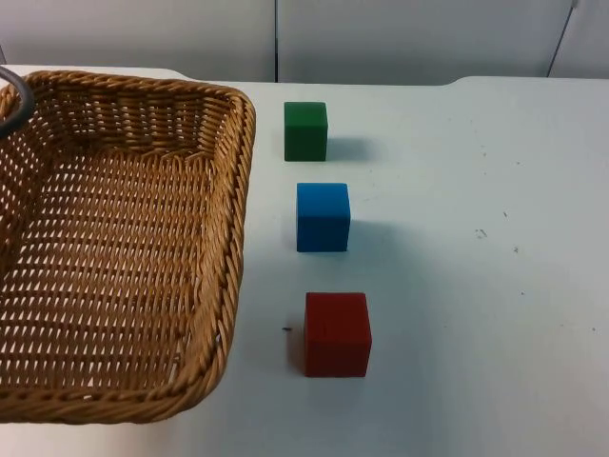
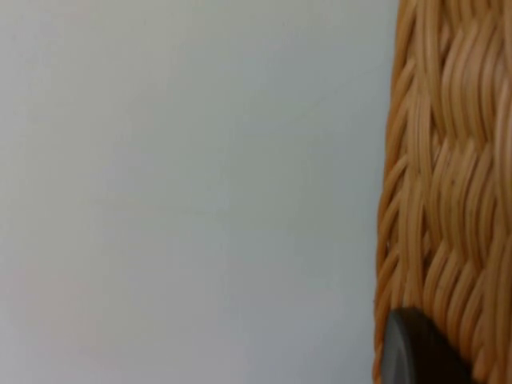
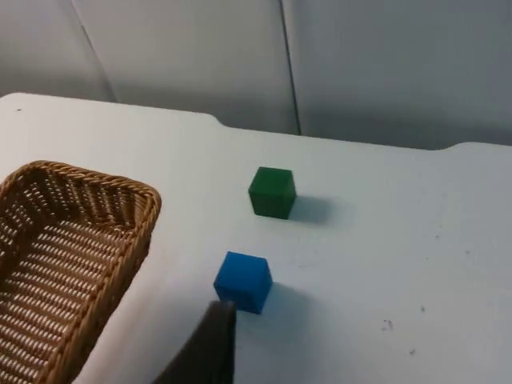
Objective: Pick up the basket with the left hand and place the blue cube into the basket with the right hand.
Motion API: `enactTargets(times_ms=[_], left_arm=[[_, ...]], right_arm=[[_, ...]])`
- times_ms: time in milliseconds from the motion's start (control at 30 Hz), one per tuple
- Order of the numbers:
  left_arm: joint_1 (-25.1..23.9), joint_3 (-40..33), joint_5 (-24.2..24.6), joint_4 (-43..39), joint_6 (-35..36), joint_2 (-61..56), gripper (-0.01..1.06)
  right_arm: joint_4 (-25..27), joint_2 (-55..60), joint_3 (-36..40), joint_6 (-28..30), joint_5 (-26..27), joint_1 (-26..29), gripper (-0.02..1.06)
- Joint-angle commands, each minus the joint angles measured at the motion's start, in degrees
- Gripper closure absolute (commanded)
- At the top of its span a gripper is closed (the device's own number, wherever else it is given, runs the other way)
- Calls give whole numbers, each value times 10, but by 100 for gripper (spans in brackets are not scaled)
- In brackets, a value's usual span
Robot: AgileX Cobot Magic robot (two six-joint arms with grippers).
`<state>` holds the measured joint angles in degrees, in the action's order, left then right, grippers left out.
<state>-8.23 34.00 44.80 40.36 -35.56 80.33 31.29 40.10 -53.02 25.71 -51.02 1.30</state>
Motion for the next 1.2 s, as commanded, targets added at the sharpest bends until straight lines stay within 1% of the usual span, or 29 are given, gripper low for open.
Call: enactTargets(times_ms=[0, 33, 67, 200, 233, 267, 333, 367, 400, 433, 467, 500, 533, 600, 633, 667, 700, 733, 900, 933, 1067, 1100, 1167], left_arm=[[-2, -1, 4, 7, -5, -7, 105], [-2, -1, 3, 5, -5, -7, 105], [-2, -1, 3, 5, -5, -7, 105], [-2, -1, -2, 2, -2, -7, 105], [-2, -1, -2, 2, -2, -7, 105], [-2, -1, -5, 2, -1, -7, 105], [-2, -1, -13, 2, 2, -7, 105], [-2, -1, -13, 2, 2, -7, 105], [-2, -1, -16, 2, 4, -7, 105], [-2, -1, -20, 2, 7, -6, 105], [-2, -1, -25, 0, 12, -3, 105], [-2, -1, -26, 0, 12, -1, 105], [-2, -1, -26, 0, 12, -1, 105], [-2, -1, -26, 0, 12, 4, 105], [-2, -1, -26, 0, 12, 7, 105], [-2, -1, -26, 0, 12, 7, 105], [-2, -1, -27, 1, 12, 8, 105], [-2, -1, -27, 1, 12, 8, 105], [-2, -1, -28, 1, 16, 8, 105], [-2, -1, -28, 1, 16, 8, 105], [-2, -1, -31, 3, 16, 8, 105], [-2, -1, -31, 3, 16, 8, 105], [-2, -1, -31, 3, 16, 8, 105]], right_arm=[[32, 52, -25, 31, 2, 3, 3], [43, 88, -41, 40, -5, 3, 3], [43, 88, -41, 40, -5, 3, 3], [83, 211, -115, 67, -29, -4, 3], [83, 211, -115, 67, -29, -4, 3], [72, 245, -143, 67, -27, -29, 3], [43, 290, -173, 46, -8, -74, 3], [43, 290, -173, 46, -8, -74, 3], [23, 309, -186, 24, 4, -104, 3], [-11, 330, -198, 0, 18, -136, 3], [-81, 363, -209, -60, 37, -180, 3], [-124, 382, -215, -108, 45, -211, 3], [-124, 382, -215, -108, 45, -211, 3], [-225, 427, -218, -200, 74, -263, 3], [-262, 450, -218, -241, 88, -286, 3], [-282, 469, -218, -268, 100, -304, 3], [-292, 491, -218, -288, 115, -318, 3], [-292, 491, -218, -288, 115, -318, 3], [-293, 587, -220, -357, 184, -351, 3], [-293, 587, -220, -357, 184, -351, 3], [-295, 645, -220, -399, 223, -358, 3], [-295, 645, -220, -399, 223, -358, 3], [-295, 666, -220, -417, 237, -358, 3]])
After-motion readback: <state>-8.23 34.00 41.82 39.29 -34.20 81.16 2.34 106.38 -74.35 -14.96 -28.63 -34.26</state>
